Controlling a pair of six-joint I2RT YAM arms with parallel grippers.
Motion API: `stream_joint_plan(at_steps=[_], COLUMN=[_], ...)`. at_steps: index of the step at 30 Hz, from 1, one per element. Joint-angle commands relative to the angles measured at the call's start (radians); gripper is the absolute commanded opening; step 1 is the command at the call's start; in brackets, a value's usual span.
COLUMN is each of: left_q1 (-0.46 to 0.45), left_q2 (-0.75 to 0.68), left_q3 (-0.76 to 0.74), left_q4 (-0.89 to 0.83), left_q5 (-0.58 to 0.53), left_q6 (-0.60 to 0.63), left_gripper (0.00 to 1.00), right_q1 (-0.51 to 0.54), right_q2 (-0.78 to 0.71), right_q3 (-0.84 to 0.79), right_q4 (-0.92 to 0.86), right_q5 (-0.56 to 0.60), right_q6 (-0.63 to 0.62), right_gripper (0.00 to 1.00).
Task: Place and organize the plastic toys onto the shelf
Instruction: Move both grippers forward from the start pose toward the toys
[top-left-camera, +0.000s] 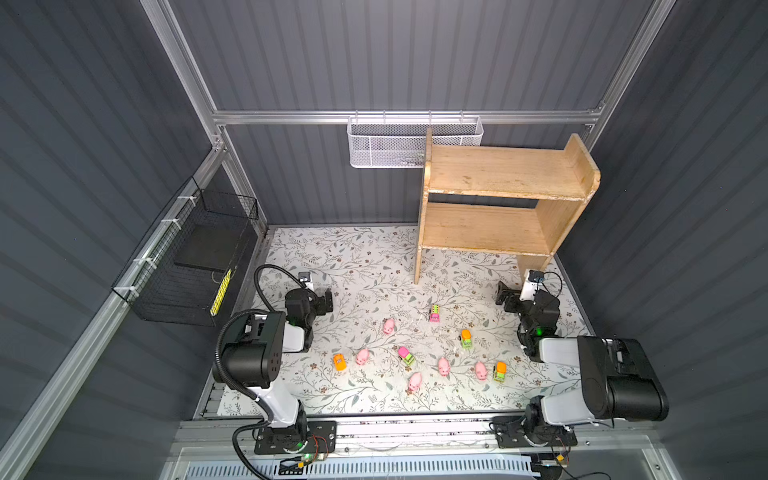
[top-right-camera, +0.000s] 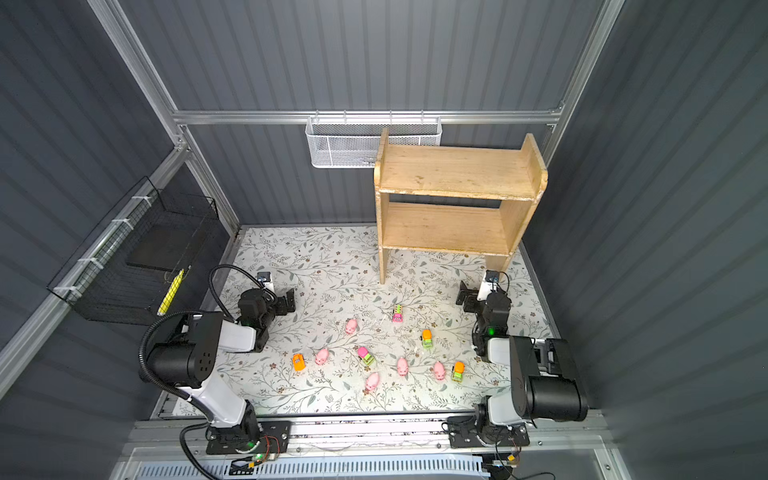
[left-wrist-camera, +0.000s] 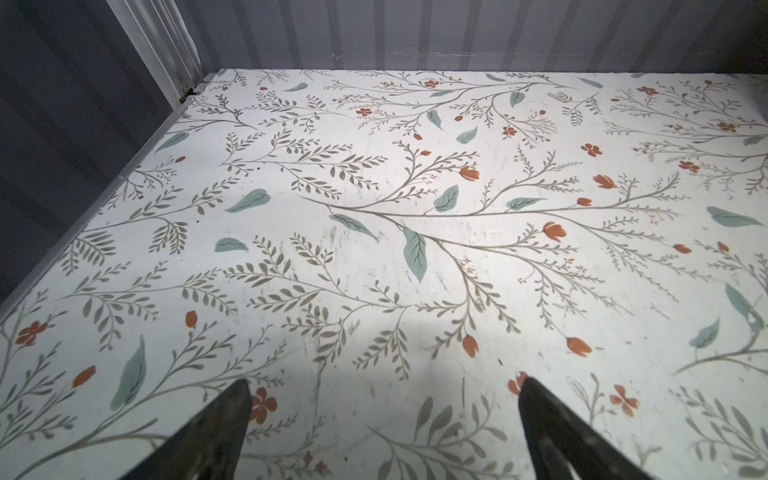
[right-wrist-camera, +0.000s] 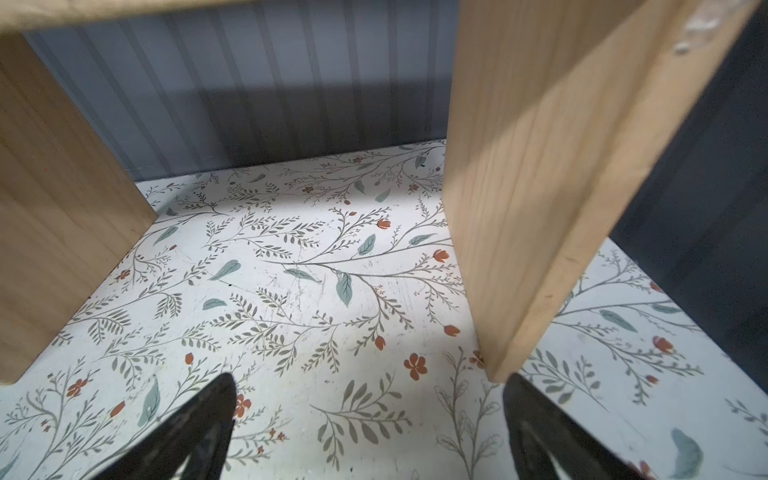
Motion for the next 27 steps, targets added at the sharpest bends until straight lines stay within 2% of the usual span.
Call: stream_joint_plan(at_steps=[1, 27], left_q1=[-0.003, -0.001], left_q2=[0.010, 0.011], left_q3=[0.013, 0.019], left_q4=[0.008, -0.002], left_q5=[0.007, 0.009], left_q6=[0.021, 0.019], left_gripper=[1.00, 1.00], right_q1=[-0.001, -0.002], right_q2=[0.003, 0.005], right_q3=[0.015, 0.022], right_q4=[0.000, -0.008], right_q5=[-0.010, -0.013], right_q6=[-0.011, -0.010], right_gripper=[0.99, 0.99])
